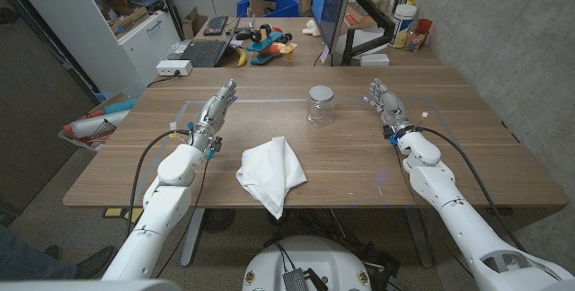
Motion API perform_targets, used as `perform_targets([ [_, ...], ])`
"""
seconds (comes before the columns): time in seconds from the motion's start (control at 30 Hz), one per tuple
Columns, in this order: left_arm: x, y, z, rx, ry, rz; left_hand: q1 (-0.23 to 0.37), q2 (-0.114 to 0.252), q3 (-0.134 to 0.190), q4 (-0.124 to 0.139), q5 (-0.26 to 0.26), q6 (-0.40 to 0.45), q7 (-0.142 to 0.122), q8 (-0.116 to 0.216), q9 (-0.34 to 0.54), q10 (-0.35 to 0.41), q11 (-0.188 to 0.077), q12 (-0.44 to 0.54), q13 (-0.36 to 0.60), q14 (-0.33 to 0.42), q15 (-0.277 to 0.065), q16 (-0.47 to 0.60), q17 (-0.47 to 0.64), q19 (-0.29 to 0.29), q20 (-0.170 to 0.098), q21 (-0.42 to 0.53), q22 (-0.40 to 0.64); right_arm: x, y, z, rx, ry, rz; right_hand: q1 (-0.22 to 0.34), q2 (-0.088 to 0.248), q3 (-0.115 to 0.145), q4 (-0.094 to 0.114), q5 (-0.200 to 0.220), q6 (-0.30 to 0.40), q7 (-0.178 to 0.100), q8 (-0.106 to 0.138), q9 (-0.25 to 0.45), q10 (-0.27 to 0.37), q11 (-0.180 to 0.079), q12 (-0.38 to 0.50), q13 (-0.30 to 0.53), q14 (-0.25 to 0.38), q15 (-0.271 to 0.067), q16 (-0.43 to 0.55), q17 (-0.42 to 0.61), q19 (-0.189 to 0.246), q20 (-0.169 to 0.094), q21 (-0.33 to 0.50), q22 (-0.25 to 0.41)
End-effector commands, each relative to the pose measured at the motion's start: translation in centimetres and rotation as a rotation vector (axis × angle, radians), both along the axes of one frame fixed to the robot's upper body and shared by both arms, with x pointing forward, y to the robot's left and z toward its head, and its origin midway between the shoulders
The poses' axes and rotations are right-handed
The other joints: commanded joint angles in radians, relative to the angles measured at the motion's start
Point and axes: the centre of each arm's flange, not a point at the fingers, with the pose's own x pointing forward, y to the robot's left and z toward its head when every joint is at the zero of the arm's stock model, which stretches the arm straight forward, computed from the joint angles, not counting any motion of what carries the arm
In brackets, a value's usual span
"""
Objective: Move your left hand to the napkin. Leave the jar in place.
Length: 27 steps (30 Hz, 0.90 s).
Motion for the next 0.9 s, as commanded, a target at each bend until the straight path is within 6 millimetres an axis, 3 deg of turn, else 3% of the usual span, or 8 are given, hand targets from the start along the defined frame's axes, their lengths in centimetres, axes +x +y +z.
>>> perform_targets([
  [0.03,-1.1,0.2,0.1,0.018,-0.029,0.013,0.009,0.001,0.002,-0.006,-0.004,0.006,0.000,0.004,0.004,-0.002,-0.001,0.008,-0.001,0.004,-0.004,0.010,0.001,-0.017,0.010,-0.003,0.005,0.0,0.0,0.0,0.000,0.003,0.001,-0.001,0.007,0.003,-0.006,0.000,0.009,-0.003,0.000,0.000,0.007,-0.004,-0.002,-0.001,0.012,-0.001,0.008,-0.001,0.008,-0.001,-0.006,0.005],
  [0.9,-3.2,0.1,0.3,0.068,-0.086,0.003,0.016,0.004,0.004,-0.014,-0.005,0.015,-0.002,0.006,0.004,-0.001,-0.001,0.009,-0.009,0.006,-0.004,0.009,0.001,-0.016,0.014,-0.017,0.006,0.0,0.1,-0.2,0.027,0.001,-0.005,-0.002,0.010,0.002,-0.011,-0.001,0.016,-0.008,-0.001,0.000,0.017,-0.001,-0.005,-0.002,0.018,-0.003,0.009,-0.011,0.017,-0.002,-0.018,0.005],
])
